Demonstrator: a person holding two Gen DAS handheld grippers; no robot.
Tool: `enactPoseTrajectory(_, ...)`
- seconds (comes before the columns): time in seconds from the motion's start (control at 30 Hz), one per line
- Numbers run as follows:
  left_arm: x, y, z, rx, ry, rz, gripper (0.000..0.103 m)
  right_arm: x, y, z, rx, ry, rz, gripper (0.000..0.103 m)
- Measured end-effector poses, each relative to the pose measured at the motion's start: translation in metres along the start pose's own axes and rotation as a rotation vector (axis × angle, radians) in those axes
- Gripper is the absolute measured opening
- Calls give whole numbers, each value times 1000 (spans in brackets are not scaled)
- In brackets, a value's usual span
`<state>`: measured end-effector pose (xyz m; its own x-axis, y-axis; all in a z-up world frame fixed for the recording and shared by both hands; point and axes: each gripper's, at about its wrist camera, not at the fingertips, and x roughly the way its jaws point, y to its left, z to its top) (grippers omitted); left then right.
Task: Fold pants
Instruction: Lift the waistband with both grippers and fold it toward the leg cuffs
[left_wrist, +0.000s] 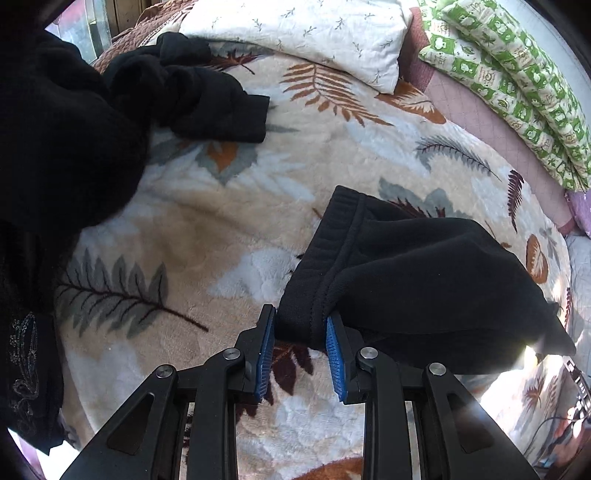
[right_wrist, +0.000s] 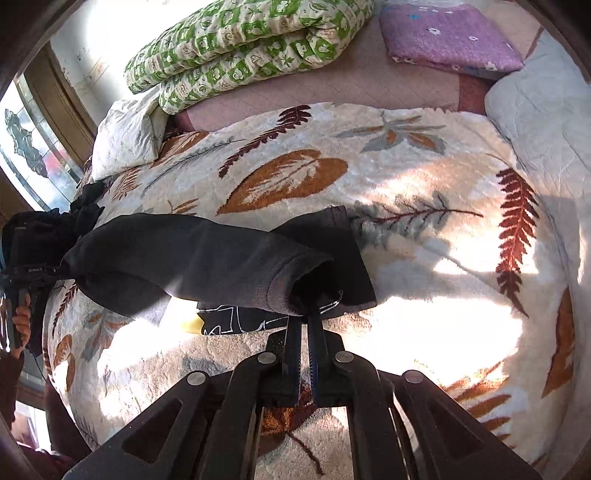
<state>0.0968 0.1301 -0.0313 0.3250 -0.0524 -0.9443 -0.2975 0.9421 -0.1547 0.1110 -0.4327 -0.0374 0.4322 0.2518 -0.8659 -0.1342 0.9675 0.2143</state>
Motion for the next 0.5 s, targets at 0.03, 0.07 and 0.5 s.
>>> enactPoseTrajectory(0.03,0,3,1,-5,4,-1,26,0,-1,-1,10,-3,1,3)
enactPoseTrajectory(0.07,-2,5,3,-9,3,-6,26,-2,-2,-1,24,-10,7,3)
enactPoseTrajectory(0.5,15,-3,-16,94,5,93,25,-14,-37,-1,124,-43,-14,3)
